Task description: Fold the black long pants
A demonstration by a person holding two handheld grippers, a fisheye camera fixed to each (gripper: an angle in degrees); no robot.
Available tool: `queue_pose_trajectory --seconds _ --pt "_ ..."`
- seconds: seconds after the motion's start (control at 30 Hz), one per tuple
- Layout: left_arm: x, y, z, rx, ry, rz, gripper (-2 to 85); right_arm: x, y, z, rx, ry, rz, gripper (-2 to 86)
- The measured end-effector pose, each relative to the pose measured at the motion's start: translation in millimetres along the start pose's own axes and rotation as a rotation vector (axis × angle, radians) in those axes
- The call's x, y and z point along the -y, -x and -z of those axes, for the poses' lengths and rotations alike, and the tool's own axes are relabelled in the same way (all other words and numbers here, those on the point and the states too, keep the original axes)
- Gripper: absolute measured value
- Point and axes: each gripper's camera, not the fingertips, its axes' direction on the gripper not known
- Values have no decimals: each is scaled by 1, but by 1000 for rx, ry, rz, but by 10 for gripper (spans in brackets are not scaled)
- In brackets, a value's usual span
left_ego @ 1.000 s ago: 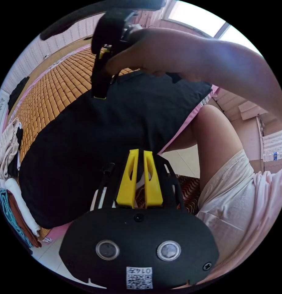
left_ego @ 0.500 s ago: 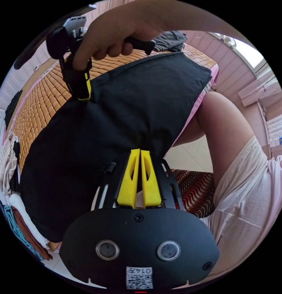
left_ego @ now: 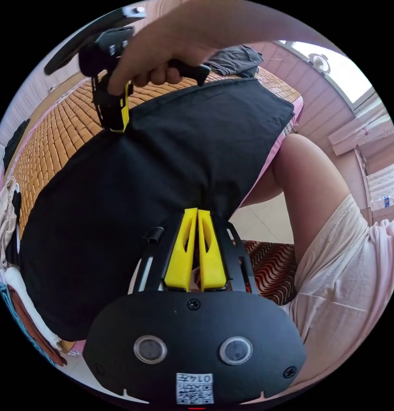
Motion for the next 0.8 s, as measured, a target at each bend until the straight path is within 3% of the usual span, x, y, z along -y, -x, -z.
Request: queue_pose_trajectory --seconds 0.1,0.2,0.33,0.53,0.7,0.8 --pt "-5 4 8 -10 -20 -10 -9 -78 -17 28 28 -270 -118 -5" --pt "-13 6 15 -6 -58 -60 -9 -180 -47 39 38 -355 -268 -4" --pt "-15 18 27 -48 -59 -6 -8 -337 -114 30 -92 -303 -645 1" --pt "-30 29 68 -95 -163 79 -8 -508 -197 10 14 -345 -1139 107" --pt "-52 57 104 -11 -190 225 -7 -575 -237 -15 8 -340 -1410 149" --pt "-69 82 122 55 -174 333 -8 -598 -256 -32 90 -306 -1447 127"
